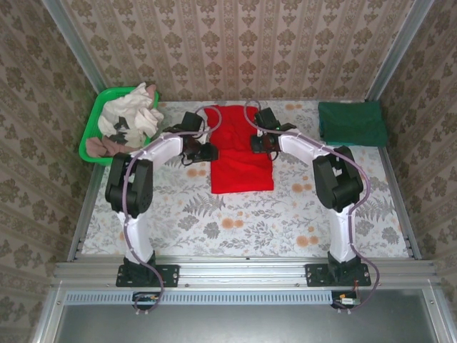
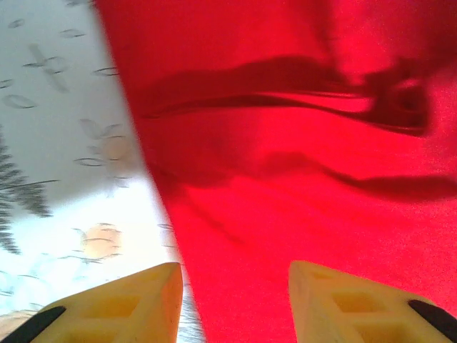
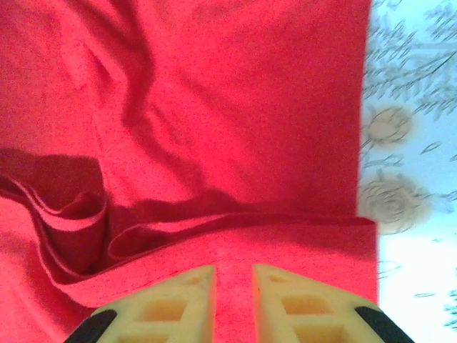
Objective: Fold and stack the t-shirts
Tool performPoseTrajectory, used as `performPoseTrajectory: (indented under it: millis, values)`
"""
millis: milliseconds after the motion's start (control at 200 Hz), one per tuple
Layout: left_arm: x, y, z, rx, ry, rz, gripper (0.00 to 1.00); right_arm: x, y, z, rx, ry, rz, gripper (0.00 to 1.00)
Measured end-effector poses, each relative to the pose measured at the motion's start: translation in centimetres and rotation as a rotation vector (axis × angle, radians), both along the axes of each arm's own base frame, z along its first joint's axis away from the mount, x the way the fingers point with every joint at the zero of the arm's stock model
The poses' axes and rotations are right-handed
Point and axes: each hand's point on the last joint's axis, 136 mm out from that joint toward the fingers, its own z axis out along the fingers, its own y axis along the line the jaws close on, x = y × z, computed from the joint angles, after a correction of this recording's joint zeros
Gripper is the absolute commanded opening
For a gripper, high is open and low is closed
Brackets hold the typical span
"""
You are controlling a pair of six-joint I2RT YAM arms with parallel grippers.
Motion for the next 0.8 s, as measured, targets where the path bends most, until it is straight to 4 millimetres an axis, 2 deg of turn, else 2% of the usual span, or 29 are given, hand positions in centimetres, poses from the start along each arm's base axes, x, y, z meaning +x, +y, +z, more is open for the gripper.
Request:
performPoseTrajectory:
  millis: [80,145,215,305,345,410,475,585,735,800]
  values:
    - [-1.2,-1.8,0.6,-0.024,-0.029,-0.036,0.43,-0.3,1.0,-0.4,0.015,0.012,0.017,0.25]
    - [-2.7,-2.8,-0.2,-0.037,-0.021,-0.060,0.41,-0.6,2.3,-0.5,0.017,0.013,0.038,0.24]
    - [-4.7,-3.1,-2.2,-0.035,0.024,-0.071,0.41,-0.1,4.1,-0.3,0.023,0.003,0.061,0.22]
    - [-7.3,-2.0,-5.4,-0.012,0.102,-0.057,0.39,0.8,5.9,-0.9,0.021,-0.003,0.079,0.21]
    - [-7.5,-1.8,-5.9,-0.020,0.103,-0.052,0.39,1.0,6.2,-1.5,0.010,0.008,0.078,0.21]
    - [-7.3,-1.8,-5.4,-0.044,0.082,-0.040,0.38,1.2,6.1,-3.1,-0.014,0.037,0.065,0.21]
    - [-7.5,-1.6,-5.8,-0.047,0.081,-0.034,0.36,1.4,5.6,-4.6,-0.033,0.073,0.046,0.21]
    - [-7.4,-1.4,-5.7,-0.066,0.072,-0.027,0.35,1.9,5.3,-3.6,-0.037,0.075,0.027,0.25]
    - [-7.7,-1.1,-5.6,-0.081,0.074,-0.029,0.35,1.2,4.3,-3.9,-0.062,0.117,0.010,0.34]
    - [-8.1,-0.7,-5.6,-0.080,0.077,-0.030,0.35,0.7,3.9,-3.2,-0.066,0.122,0.008,0.38]
